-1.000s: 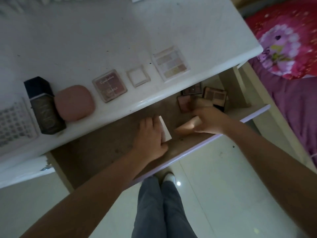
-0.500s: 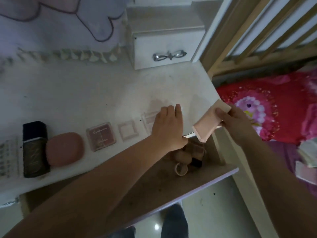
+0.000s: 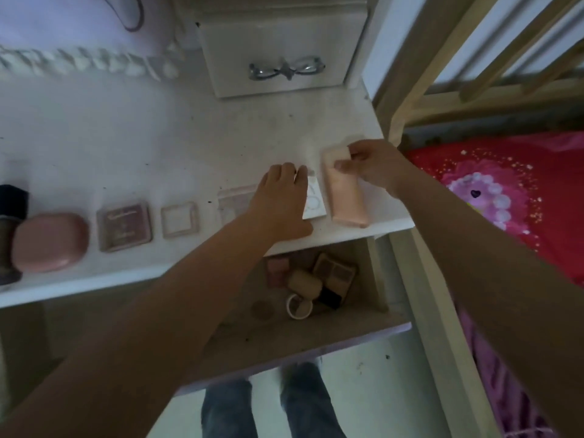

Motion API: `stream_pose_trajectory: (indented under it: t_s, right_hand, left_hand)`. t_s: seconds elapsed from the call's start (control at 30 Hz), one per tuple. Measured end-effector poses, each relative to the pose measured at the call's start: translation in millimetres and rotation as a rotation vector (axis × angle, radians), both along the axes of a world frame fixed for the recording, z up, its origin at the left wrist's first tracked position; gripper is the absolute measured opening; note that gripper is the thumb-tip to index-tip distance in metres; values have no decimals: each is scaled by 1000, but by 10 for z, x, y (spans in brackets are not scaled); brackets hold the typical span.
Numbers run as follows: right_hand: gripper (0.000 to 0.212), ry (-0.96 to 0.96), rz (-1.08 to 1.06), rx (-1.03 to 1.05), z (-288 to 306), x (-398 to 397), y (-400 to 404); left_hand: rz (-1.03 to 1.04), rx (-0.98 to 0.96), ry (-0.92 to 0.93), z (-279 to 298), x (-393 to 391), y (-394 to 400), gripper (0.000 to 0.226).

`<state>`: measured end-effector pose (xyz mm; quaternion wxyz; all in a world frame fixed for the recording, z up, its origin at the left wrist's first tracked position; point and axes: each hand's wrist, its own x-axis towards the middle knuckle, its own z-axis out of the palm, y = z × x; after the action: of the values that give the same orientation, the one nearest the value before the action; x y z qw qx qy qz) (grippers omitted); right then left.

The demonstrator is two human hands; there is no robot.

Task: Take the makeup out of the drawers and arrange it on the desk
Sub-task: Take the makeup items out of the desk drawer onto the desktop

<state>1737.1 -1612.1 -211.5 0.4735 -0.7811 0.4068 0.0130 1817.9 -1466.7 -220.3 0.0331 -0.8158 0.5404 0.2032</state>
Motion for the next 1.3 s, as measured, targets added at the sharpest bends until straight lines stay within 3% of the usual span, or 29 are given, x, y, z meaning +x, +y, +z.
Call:
stream_pose_trajectory:
  t_s: [0.2, 0.27, 0.33, 0.37, 0.43, 0.57, 0.73, 0.8, 0.93, 1.1, 1.3]
  right_hand:
    - [44, 20, 40, -119, -81, -13, -12]
    - [47, 7, -11, -299, -119, -116, 50]
    - [39, -152, -82, -464, -137, -358, 236]
    - [35, -232, -61, -498, -162, -518, 372]
    - [30, -244, 98, -502, -267, -834, 645]
    - [27, 107, 402, -394, -662, -1127, 848]
    - [36, 376, 648, -443, -888, -1078, 845]
    - [47, 473, 706, -472, -960, -1031, 881]
    - [69, 604, 761, -590, -1155, -933, 1075]
    - [69, 652, 754, -625, -1196, -831, 1151]
    - [81, 447, 830, -475, -665, -1027, 970]
  left_hand:
    - [63, -27, -24, 33, -157, 103, 85]
    - [76, -308, -52, -59, -322, 272, 67]
    - [45, -516, 18, -254, -607, 530, 41]
    - [32, -513, 63, -390, -769, 664, 34]
    - [1, -290, 170, -740, -985, 816, 34]
    - [-75, -56, 164, -1210, -939, 703, 56]
    - [-97, 12, 163, -1116, -945, 589, 48]
    - [-9, 50, 193, -1073, -914, 734, 48]
    - [257, -27, 272, -850, -814, 1128, 54]
    - [483, -123, 266, -639, -801, 1359, 64]
    - [639, -330, 460, -200, -747, 1154, 56]
